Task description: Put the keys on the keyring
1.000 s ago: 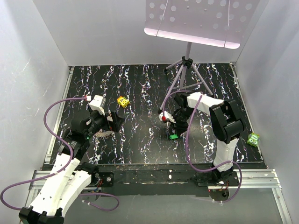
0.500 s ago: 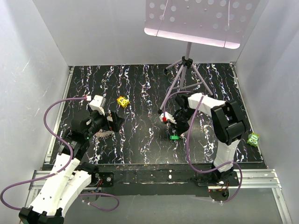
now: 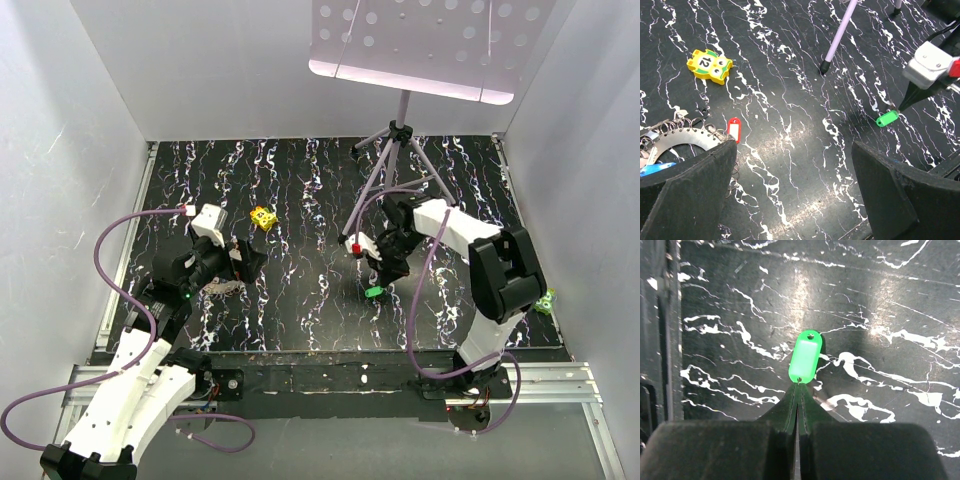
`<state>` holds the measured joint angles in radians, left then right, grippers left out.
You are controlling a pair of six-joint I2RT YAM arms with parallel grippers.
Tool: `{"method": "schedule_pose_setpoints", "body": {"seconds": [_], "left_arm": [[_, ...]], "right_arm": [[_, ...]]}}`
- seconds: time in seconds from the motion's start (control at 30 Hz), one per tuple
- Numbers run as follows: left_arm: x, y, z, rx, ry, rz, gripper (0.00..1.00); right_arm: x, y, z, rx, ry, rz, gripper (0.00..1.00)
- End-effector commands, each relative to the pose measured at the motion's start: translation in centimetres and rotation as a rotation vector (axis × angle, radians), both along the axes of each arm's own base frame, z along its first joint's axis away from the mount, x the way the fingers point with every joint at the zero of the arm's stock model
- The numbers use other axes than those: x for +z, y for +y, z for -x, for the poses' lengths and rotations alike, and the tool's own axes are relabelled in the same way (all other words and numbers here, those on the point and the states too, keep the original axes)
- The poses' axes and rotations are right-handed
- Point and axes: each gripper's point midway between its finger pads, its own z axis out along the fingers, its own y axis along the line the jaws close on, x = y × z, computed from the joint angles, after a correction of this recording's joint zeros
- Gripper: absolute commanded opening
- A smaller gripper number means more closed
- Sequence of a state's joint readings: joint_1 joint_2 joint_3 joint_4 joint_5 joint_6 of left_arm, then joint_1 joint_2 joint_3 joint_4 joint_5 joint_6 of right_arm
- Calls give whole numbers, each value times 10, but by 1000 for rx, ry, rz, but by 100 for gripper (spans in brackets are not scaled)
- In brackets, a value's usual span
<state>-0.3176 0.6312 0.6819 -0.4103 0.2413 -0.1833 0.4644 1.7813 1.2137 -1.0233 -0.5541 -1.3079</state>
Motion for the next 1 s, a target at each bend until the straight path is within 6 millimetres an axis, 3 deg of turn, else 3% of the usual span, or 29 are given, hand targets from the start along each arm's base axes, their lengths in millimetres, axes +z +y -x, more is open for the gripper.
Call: {"method": "schedule_pose_setpoints", "body": {"seconds": [0.0,0.17,0.4,0.7,0.97], "left_arm": [[22,-12,7,-82,-58,36,99],[43,-49,36,-352,-161,146,99],[62,-78,73,-595,-287,275,100],[47,-110,91,-692,-236,276,85],[37,-128,102,-738,-201,252,77]], "right_arm": [[36,9,15,-79,24,-95,1],[67,19,33,-115,18,-216,1],[103,27,60,-69,-38,-402,1],[167,40,115,87,47,-733,1],[205,41,137,126,82,-857,1]]}}
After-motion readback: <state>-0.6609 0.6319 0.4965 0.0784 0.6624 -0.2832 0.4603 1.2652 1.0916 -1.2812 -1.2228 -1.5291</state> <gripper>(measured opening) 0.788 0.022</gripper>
